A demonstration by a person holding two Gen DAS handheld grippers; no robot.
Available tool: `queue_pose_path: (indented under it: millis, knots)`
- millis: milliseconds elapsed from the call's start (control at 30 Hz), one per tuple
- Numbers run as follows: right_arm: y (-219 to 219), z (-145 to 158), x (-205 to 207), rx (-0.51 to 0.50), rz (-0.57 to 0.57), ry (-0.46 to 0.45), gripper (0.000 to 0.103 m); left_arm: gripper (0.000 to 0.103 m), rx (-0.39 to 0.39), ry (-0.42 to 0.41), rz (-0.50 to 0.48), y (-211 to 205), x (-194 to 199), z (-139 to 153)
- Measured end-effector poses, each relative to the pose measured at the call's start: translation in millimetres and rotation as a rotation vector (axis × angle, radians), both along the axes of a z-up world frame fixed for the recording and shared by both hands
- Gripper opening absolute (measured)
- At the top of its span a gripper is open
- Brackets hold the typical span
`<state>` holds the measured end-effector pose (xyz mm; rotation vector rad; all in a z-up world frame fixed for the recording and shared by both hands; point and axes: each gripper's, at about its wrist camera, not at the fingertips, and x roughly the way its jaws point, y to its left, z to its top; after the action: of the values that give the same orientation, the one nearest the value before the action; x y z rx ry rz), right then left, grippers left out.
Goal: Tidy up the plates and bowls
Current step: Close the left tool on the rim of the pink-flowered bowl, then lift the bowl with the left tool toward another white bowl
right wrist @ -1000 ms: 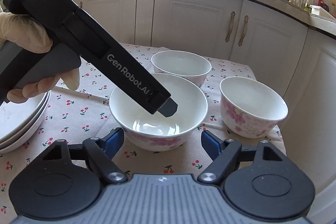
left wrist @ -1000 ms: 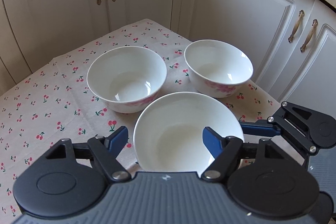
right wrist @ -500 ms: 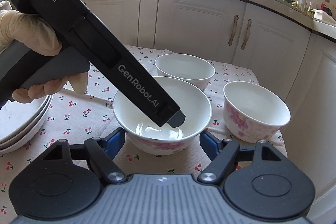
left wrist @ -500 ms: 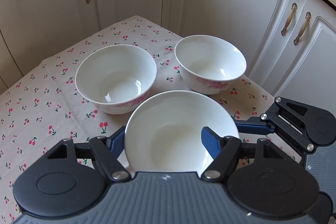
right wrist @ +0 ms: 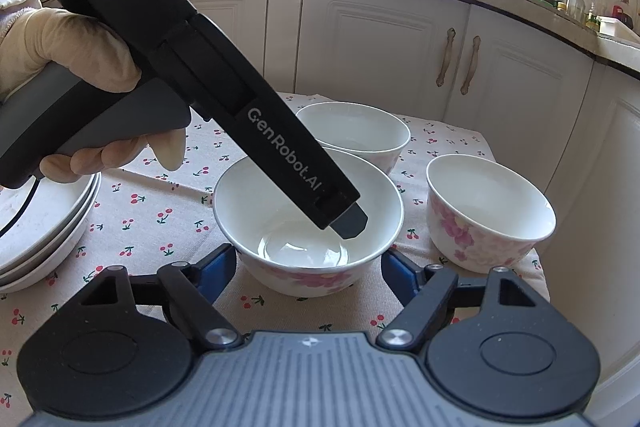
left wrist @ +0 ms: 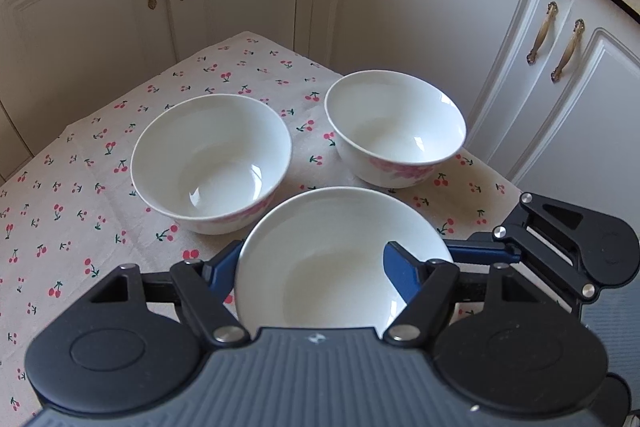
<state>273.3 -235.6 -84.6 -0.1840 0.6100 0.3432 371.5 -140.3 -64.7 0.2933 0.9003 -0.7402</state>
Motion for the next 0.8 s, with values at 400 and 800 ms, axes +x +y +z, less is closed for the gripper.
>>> queue_pose_path:
  millis: [400,800]
  knots:
    - [2,6,-7,-0.014,0.008,0.018,0.083,0.074,-0.001,0.003,-0.004,-2,-12,5]
    - [-1,34,-49,-0.005,0.068,0.010,0.083,0.074,-0.014,-0.016,0.011,8,-58,23]
